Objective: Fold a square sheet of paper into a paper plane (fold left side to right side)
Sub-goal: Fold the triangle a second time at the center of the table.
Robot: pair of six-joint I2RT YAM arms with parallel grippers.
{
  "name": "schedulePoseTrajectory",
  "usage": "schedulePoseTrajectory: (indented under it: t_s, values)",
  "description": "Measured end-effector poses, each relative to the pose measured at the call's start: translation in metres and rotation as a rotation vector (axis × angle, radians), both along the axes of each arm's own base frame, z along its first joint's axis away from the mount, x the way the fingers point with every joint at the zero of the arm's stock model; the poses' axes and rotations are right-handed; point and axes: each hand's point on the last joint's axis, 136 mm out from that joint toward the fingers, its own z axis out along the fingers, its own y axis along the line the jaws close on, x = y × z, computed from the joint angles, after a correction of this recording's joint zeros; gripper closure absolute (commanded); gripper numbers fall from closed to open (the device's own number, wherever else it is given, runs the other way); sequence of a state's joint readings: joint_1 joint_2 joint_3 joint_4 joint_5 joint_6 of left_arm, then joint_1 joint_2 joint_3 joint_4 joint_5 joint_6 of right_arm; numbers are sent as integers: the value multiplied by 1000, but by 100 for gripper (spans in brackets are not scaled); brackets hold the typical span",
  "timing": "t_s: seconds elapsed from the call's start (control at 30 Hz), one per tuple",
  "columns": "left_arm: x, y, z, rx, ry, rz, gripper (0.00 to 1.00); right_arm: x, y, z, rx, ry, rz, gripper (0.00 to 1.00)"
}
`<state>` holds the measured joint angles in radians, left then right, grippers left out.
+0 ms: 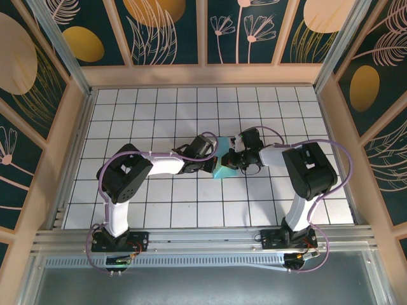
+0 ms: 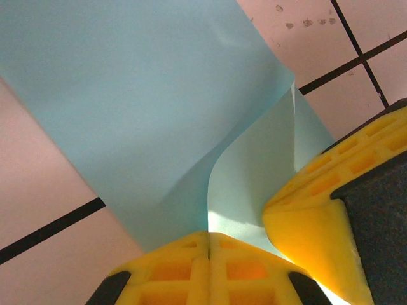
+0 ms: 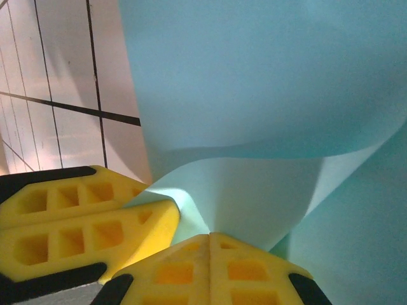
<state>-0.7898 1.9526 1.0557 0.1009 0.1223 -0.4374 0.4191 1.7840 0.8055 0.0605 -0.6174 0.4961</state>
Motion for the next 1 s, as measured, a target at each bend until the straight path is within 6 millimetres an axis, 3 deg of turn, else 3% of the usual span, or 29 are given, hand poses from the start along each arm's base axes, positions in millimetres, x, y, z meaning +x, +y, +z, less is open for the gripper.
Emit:
schedulePoseTrajectory:
  t_s: [0.27,0.6,0.7,0.87,1.0]
  values:
    - [0,0,0,0,0,0,100,0,-2,-3,-16,4,-7,100]
    - [4,7,6,30,-14,37,80,0,-2,-4,-16,4,-6,100]
    - [9,14,22,43,-40,67,77,0,-2,-4,-17,4,-7,100]
    - [16,17,67,-16,-99,101,80,0,-2,-4,-17,4,-6,100]
    - [6,11,92,-118,-86,83,86,0,-2,-4,-16,5,-6,100]
